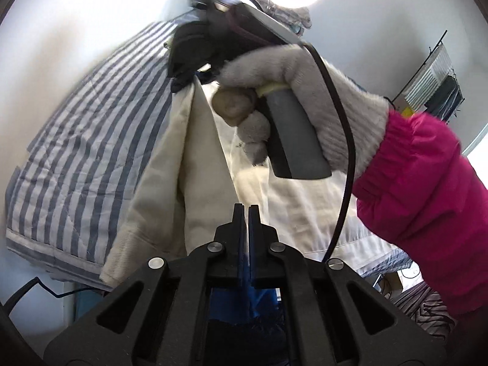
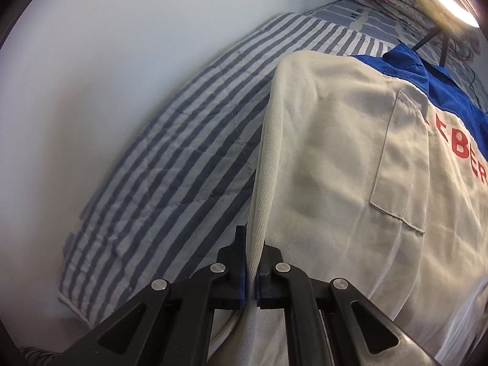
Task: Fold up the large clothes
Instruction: 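Lift and fold the grasped side edge with the right tool toward the jacket center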
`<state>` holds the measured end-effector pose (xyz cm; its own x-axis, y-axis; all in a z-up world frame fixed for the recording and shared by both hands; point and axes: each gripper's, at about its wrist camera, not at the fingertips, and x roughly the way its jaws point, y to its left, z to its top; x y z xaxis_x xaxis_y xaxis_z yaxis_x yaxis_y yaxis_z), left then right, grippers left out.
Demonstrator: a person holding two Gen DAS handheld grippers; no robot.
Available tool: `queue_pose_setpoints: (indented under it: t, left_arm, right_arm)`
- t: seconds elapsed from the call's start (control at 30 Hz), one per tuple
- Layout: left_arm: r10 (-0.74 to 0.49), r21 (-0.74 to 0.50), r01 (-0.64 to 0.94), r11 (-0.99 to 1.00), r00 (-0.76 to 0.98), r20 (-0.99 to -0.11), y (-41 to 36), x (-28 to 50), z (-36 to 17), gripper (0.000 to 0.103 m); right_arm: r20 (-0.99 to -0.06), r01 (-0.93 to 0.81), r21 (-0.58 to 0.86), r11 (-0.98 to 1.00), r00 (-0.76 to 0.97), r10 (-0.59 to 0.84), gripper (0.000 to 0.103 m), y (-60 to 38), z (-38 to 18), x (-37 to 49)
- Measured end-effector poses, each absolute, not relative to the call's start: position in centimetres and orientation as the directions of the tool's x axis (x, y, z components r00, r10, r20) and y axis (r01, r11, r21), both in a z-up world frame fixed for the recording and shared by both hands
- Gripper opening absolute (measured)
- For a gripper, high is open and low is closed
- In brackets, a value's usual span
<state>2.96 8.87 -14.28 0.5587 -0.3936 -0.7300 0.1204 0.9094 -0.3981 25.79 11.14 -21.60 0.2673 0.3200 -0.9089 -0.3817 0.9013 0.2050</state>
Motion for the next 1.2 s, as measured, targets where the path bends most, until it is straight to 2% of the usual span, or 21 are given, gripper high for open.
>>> queue_pose_setpoints:
  t: [0.13, 0.17, 0.23, 0.3, 0.33, 0.53, 0.67, 0.73, 0.77, 0.8, 0.93, 1.2]
  left_arm:
    - [-0.424, -0.457, 0.106, 0.883, 0.597, -0.681, 10.5, 1.8, -12.5, 0.000]
    - [-0.422, -0.461, 0.101, 0.882, 0.609, -0.672, 11.0, 1.4, -12.2, 0.003]
    - [-0.385, -0.446, 0.074, 0.892, 0.641, -0.664, 12.3, 0.7, -11.5, 0.021]
    - [-0.351, -0.448, 0.026, 0.894, 0.665, -0.660, 14.1, 0.6, -11.7, 0.061]
    - [-0.355, -0.469, 0.008, 0.883, 0.664, -0.658, 14.9, 0.9, -12.0, 0.065]
    - [-0.522, -0.630, -0.002, 0.776, 0.558, -0.645, 16.5, 3.8, -15.7, 0.065]
    - [-0.553, -0.619, 0.071, 0.782, 0.538, -0.636, 14.2, 4.2, -15.3, 0.065]
    - [-0.553, -0.586, 0.124, 0.801, 0.528, -0.644, 12.6, 4.3, -14.9, 0.055]
    - [-0.549, -0.564, 0.148, 0.812, 0.521, -0.654, 11.7, 4.4, -14.5, 0.043]
    - [-0.553, -0.548, 0.176, 0.818, 0.506, -0.662, 10.7, 4.5, -14.5, 0.035]
    - [-0.567, -0.531, 0.222, 0.818, 0.470, -0.677, 8.5, 5.0, -14.9, 0.034]
    - [-0.547, -0.475, 0.272, 0.837, 0.459, -0.701, 5.4, 5.0, -14.7, 0.034]
  right_arm:
    - [-0.868, -0.337, 0.310, 0.889, 0.282, 0.409, 0.001, 8.1, -20.9, 25.1]
    - [-0.862, -0.323, 0.325, 0.889, 0.285, 0.419, 0.001, 7.3, -20.8, 25.0]
    - [-0.851, -0.304, 0.354, 0.884, 0.288, 0.440, 0.001, 6.0, -20.7, 24.8]
    - [-0.835, -0.289, 0.383, 0.878, 0.299, 0.462, 0.001, 4.5, -20.3, 24.7]
    - [-0.829, -0.286, 0.393, 0.874, 0.302, 0.471, 0.001, 4.0, -20.2, 25.0]
    - [-0.811, -0.255, 0.431, 0.866, 0.311, 0.495, 0.001, 2.5, -19.9, 25.4]
    - [-0.798, -0.253, 0.448, 0.858, 0.319, 0.511, 0.001, 2.2, -19.5, 25.9]
    - [-0.791, -0.241, 0.460, 0.854, 0.326, 0.518, 0.001, 1.4, -19.4, 25.9]
    - [-0.786, -0.234, 0.469, 0.852, 0.329, 0.523, 0.001, 0.7, -19.4, 25.9]
    - [-0.780, -0.225, 0.481, 0.847, 0.332, 0.531, 0.001, 0.2, -19.5, 25.9]
    - [-0.753, -0.187, 0.524, 0.831, 0.353, 0.555, 0.001, -2.6, -19.9, 25.7]
    - [-0.773, -0.093, 0.519, 0.850, 0.374, 0.513, 0.001, -8.4, -22.2, 24.7]
